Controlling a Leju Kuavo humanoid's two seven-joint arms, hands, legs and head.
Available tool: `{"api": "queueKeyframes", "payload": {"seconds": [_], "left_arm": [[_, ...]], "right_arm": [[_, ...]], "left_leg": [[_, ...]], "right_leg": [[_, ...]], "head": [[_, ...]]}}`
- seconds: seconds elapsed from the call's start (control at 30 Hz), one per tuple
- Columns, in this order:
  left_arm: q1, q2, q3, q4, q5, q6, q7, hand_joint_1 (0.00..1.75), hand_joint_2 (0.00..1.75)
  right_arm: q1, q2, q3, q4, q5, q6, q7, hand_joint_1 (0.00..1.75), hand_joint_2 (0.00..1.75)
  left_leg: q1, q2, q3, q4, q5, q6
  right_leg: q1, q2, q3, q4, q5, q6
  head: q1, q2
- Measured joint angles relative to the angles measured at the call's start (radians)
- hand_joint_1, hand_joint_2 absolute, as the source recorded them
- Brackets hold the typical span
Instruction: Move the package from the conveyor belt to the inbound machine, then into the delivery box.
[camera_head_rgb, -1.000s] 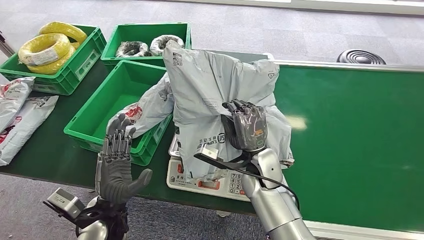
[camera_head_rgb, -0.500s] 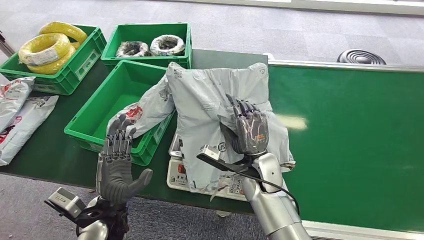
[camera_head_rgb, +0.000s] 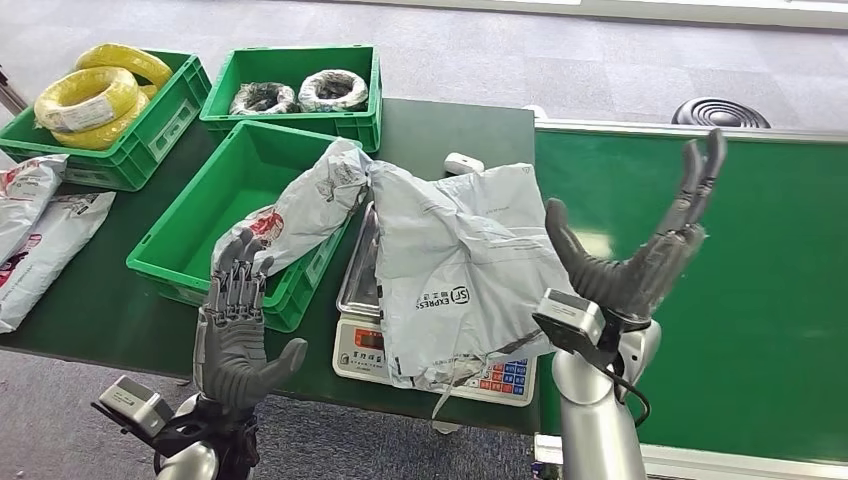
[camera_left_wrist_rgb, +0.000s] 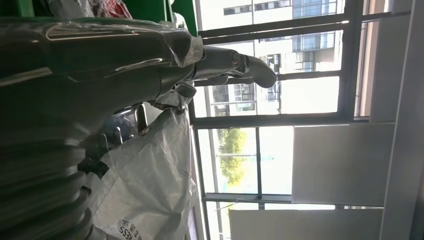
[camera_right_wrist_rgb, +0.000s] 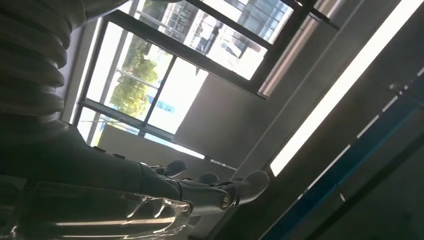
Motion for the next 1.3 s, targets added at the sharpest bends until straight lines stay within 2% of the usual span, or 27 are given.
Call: {"api": "queueKeyframes", "payload": {"seconds": [0.17, 0.33, 0.53, 0.6, 0.7, 0.83, 1.0, 1.17, 1.3], "left_arm": [[-0.004, 0.003, -0.001, -0.004, -0.006, 0.012, 0.0, 0.0, 1.75], [-0.031, 0.006, -0.003, -0.079, -0.078, 0.102, -0.001, 0.0, 1.75], [-0.059, 0.008, -0.016, -0.134, -0.137, 0.157, -0.001, 0.0, 1.75], [-0.098, 0.011, -0.041, -0.143, -0.21, 0.199, 0.012, 0.0, 1.75], [-0.199, 0.003, -0.096, -0.124, -0.367, 0.221, 0.097, 0.0, 1.75], [-0.365, -0.046, -0.189, -0.019, -0.547, 0.237, 0.236, 0.0, 1.75], [-0.529, -0.108, -0.282, 0.152, -0.709, 0.268, 0.33, 0.0, 1.75], [-0.659, -0.179, -0.382, 0.378, -0.905, 0.313, 0.412, 0.0, 1.75], [-0.734, -0.209, -0.468, 0.565, -0.961, 0.342, 0.467, 0.0, 1.75]], "right_arm": [[0.08, 0.008, 0.01, -0.307, 0.005, 0.0, -0.003, 0.0, 1.75], [0.148, 0.014, 0.051, -0.563, 0.057, 0.001, -0.007, 0.0, 1.75], [0.179, 0.018, 0.075, -0.684, 0.058, 0.001, -0.006, 0.0, 1.75], [0.186, 0.022, 0.077, -0.698, 0.041, 0.002, -0.007, 0.0, 1.75], [0.199, 0.033, 0.077, -0.701, -0.005, 0.002, -0.007, 0.0, 1.75], [0.208, 0.049, 0.075, -0.694, -0.074, 0.002, -0.006, 0.0, 1.75], [0.21, 0.063, 0.064, -0.682, -0.11, 0.003, -0.006, 0.0, 1.75], [0.21, 0.078, 0.047, -0.673, -0.122, 0.003, -0.006, 0.0, 1.75], [0.209, 0.089, 0.04, -0.666, -0.128, 0.003, -0.006, 0.0, 1.75]], "left_leg": [[0.0, 0.0, 0.0, 0.0, 0.0, 0.0], [0.0, 0.0, 0.0, 0.0, 0.0, 0.0], [0.0, 0.0, 0.002, 0.0, 0.0, 0.0], [0.0, -0.001, 0.002, 0.0, 0.0, 0.0], [0.0, -0.001, 0.003, 0.0, 0.0, 0.0], [0.0, -0.001, 0.003, 0.0, 0.0, 0.0], [-0.001, -0.002, 0.003, 0.001, 0.0, 0.0], [-0.001, -0.001, 0.002, 0.001, 0.0, 0.0], [-0.001, 0.0, 0.002, 0.001, 0.0, 0.0]], "right_leg": [[0.0, 0.0, 0.0, 0.0, 0.0, 0.0], [0.0, 0.0, 0.001, 0.0, 0.0, 0.0], [0.0, 0.0, 0.001, 0.0, 0.0, 0.0], [0.0, -0.001, 0.002, 0.0, 0.0, 0.0], [0.0, -0.001, 0.003, 0.0, 0.0, 0.0], [-0.001, -0.001, 0.004, 0.0, 0.001, 0.0], [-0.001, -0.001, 0.003, 0.0, 0.001, 0.0], [-0.001, 0.0, 0.002, 0.0, 0.001, 0.0], [-0.001, 0.0, 0.002, 0.0, 0.001, 0.0]], "head": [[0.0, 0.0], [0.0, 0.0], [0.0, 0.0], [0.0, 0.0], [0.0, 0.0], [0.0, 0.0], [0.0, 0.0], [0.0, 0.0], [0.0, 0.0]]}}
